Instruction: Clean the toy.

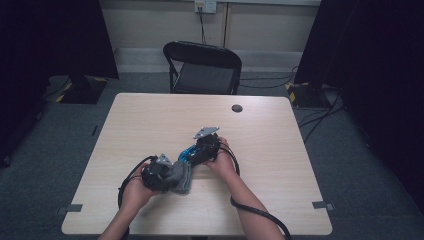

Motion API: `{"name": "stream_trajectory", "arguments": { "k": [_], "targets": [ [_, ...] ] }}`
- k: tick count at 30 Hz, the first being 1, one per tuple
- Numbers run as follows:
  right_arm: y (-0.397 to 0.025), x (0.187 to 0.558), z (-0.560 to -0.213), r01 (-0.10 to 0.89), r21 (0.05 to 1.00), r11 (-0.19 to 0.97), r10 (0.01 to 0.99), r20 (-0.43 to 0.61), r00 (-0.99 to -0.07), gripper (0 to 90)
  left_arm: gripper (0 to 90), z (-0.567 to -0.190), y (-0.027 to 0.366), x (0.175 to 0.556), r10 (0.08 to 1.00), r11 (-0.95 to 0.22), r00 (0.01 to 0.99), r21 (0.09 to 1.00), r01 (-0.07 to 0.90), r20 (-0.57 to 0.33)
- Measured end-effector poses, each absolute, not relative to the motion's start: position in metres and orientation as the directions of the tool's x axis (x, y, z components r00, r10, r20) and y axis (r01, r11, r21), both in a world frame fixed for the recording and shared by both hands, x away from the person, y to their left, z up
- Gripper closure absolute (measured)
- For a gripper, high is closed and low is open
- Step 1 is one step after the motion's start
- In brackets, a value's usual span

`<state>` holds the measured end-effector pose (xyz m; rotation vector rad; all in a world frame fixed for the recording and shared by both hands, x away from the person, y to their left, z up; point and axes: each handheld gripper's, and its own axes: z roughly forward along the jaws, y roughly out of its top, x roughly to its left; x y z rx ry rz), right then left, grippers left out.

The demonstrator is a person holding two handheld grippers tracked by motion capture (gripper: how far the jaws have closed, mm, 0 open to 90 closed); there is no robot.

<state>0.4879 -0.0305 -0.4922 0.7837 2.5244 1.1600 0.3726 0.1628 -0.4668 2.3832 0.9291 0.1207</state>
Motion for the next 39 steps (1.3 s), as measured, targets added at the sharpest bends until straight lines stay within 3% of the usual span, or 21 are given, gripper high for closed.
{"name": "stream_trajectory", "arguments": {
  "k": [10, 17, 32, 39],
  "targets": [
    [-0.031, 0.488, -0.493, 0.362, 0.766, 0.531, 0.567, -0.004, -0.824, 3.8, 68.5, -0.468, 0.132, 0.371, 0.574, -0.625, 0.809, 0.571, 0.532, -0.126],
    [-0.032, 0.488, -0.494, 0.355, 0.771, 0.528, 0.563, -0.005, -0.827, 3.9, 68.3, -0.459, 0.138, 0.371, 0.559, -0.611, 0.819, 0.602, 0.514, -0.132],
    [-0.033, 0.487, -0.495, 0.352, 0.78, 0.518, 0.565, -0.004, -0.825, 3.9, 67.6, -0.432, 0.216, 0.381, 0.7, -0.476, 0.706, 0.666, 0.574, -0.108],
    [-0.033, 0.486, -0.495, 0.35, 0.781, 0.517, 0.567, -0.006, -0.824, 3.9, 67.7, -0.437, 0.234, 0.403, 0.775, -0.402, 0.621, 0.667, 0.628, -0.117]
  ]
}}
